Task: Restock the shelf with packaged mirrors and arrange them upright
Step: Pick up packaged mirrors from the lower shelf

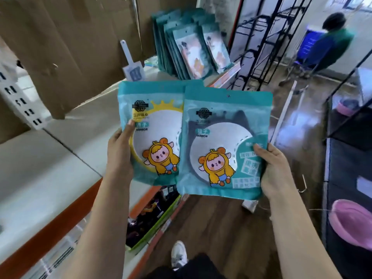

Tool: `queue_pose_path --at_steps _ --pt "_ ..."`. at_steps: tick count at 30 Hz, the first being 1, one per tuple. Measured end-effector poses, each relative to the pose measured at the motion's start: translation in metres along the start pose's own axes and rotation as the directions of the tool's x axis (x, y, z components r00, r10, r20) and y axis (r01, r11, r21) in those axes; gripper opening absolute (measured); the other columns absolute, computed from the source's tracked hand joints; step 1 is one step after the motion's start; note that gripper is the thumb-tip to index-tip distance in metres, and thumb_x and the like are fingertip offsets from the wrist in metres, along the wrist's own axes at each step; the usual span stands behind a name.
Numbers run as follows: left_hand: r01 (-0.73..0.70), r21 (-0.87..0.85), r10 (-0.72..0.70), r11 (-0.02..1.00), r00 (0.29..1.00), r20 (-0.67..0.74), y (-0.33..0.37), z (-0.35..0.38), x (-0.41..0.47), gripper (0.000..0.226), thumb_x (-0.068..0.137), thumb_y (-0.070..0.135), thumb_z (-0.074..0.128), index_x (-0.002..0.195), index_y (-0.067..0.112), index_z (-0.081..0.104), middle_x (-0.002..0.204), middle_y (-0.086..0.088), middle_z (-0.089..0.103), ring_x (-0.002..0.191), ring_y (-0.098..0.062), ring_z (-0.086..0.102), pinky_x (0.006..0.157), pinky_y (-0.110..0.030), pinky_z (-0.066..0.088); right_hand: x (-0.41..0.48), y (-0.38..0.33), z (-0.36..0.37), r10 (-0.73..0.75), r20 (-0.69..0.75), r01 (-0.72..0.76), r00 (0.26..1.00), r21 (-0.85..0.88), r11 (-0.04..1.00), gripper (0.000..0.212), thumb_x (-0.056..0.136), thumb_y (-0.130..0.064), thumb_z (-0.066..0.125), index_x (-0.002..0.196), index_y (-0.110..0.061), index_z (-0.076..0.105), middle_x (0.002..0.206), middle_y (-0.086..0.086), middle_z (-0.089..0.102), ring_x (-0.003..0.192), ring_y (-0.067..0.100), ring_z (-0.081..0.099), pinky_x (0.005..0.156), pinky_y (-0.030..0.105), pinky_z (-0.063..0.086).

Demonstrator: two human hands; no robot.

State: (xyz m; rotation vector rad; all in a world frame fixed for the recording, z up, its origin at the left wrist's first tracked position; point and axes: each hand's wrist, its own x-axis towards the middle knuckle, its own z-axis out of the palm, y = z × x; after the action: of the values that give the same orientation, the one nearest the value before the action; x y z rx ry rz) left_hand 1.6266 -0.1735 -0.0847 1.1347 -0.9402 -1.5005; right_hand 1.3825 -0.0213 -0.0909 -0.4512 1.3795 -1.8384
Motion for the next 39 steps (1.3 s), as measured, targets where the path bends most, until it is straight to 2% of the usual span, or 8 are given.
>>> queue_pose_path --at_steps 3,7,11,14,21,26,29,39 --pt "0.036 -0.039 -0.035 0.999 0.999 0.015 -0.001 0.05 0.045 0.029 0.084 0.044 0.062 0.097 0.019 0.066 0.095 -0.004 0.071 0.097 -0.028 0.067 0.092 -0.047 0.05 0.053 -0.024 -0.005 0.002 -0.027 -0.002 1.0 -0.002 1.0 0.012 0.089 -0.003 0.053 0.085 -0.01 0.062 0.073 -0.003 0.073 0.063 0.011 0.068 0.055 0.021 0.054" --pt "0.024 -0.055 -0.021 0.998 0.998 0.057 0.006 0.124 0.099 0.032 0.088 0.042 0.059 0.107 0.016 0.065 0.097 -0.002 0.071 0.091 -0.02 0.068 0.086 -0.04 0.053 0.129 -0.064 -0.007 -0.072 -0.018 0.072 0.997 0.006 0.997 0.013 0.088 -0.004 0.053 0.084 -0.012 0.063 0.075 -0.003 0.073 0.065 0.012 0.069 0.058 0.022 0.056" --pt "0.076 -0.032 -0.075 0.997 0.996 0.044 -0.006 0.162 0.136 0.062 0.075 0.052 0.067 0.12 0.01 0.059 0.105 -0.004 0.067 0.096 -0.019 0.064 0.083 -0.037 0.051 0.177 -0.069 -0.021 -0.065 -0.034 0.064 0.997 -0.014 0.998 0.014 0.089 -0.002 0.052 0.086 -0.011 0.063 0.074 -0.003 0.073 0.064 0.012 0.068 0.057 0.022 0.055" --pt "0.067 0.004 -0.067 0.998 0.998 0.02 -0.001 0.183 0.164 0.046 0.086 0.044 0.061 0.116 0.009 0.059 0.096 -0.003 0.068 0.081 -0.016 0.067 0.074 -0.035 0.052 0.212 -0.072 -0.027 -0.061 -0.056 0.063 0.997 0.043 0.997 0.014 0.088 -0.002 0.052 0.087 -0.011 0.064 0.075 -0.003 0.073 0.064 0.012 0.068 0.057 0.022 0.055" --pt "0.086 -0.006 -0.087 0.996 0.989 -0.122 -0.02 0.245 0.221 0.038 0.086 0.04 0.063 0.111 0.013 0.054 0.099 -0.007 0.066 0.091 -0.026 0.065 0.091 -0.044 0.051 0.308 -0.073 -0.044 0.0 0.0 0.0 1.0 0.069 0.998 0.012 0.085 -0.003 0.056 0.091 -0.009 0.064 0.079 0.0 0.073 0.067 0.015 0.069 0.061 0.025 0.057" --pt "0.023 -0.068 -0.035 0.997 0.985 -0.171 -0.032 0.311 0.253 0.036 0.089 0.039 0.059 0.114 0.014 0.056 0.081 0.001 0.065 0.065 -0.011 0.065 0.056 -0.023 0.051 0.397 -0.097 -0.06 0.028 0.081 -0.032 0.996 0.045 0.998 0.023 0.069 -0.012 0.064 0.092 -0.008 0.064 0.077 0.002 0.073 0.066 0.017 0.069 0.059 0.026 0.057" --pt "-0.033 -0.055 0.023 0.998 0.985 -0.173 -0.043 0.355 0.264 0.021 0.09 0.037 0.057 0.102 0.02 0.061 0.087 0.002 0.071 0.078 -0.016 0.069 0.062 -0.03 0.054 0.453 -0.12 -0.076 0.049 0.15 -0.051 0.987 0.008 0.999 0.022 0.069 -0.014 0.063 0.09 -0.009 0.063 0.074 0.0 0.072 0.063 0.015 0.068 0.056 0.025 0.056" --pt "-0.167 -0.1 0.12 0.981 0.922 -0.367 -0.051 0.45 0.302 0.012 0.09 0.03 0.057 0.098 0.021 0.061 0.085 0.008 0.07 0.072 -0.004 0.068 0.057 -0.018 0.053 0.593 -0.154 -0.088 0.097 0.341 -0.083 0.935 -0.057 0.995 0.01 0.084 -0.005 0.056 0.09 -0.01 0.062 0.074 0.0 0.071 0.062 0.014 0.066 0.056 0.025 0.056"
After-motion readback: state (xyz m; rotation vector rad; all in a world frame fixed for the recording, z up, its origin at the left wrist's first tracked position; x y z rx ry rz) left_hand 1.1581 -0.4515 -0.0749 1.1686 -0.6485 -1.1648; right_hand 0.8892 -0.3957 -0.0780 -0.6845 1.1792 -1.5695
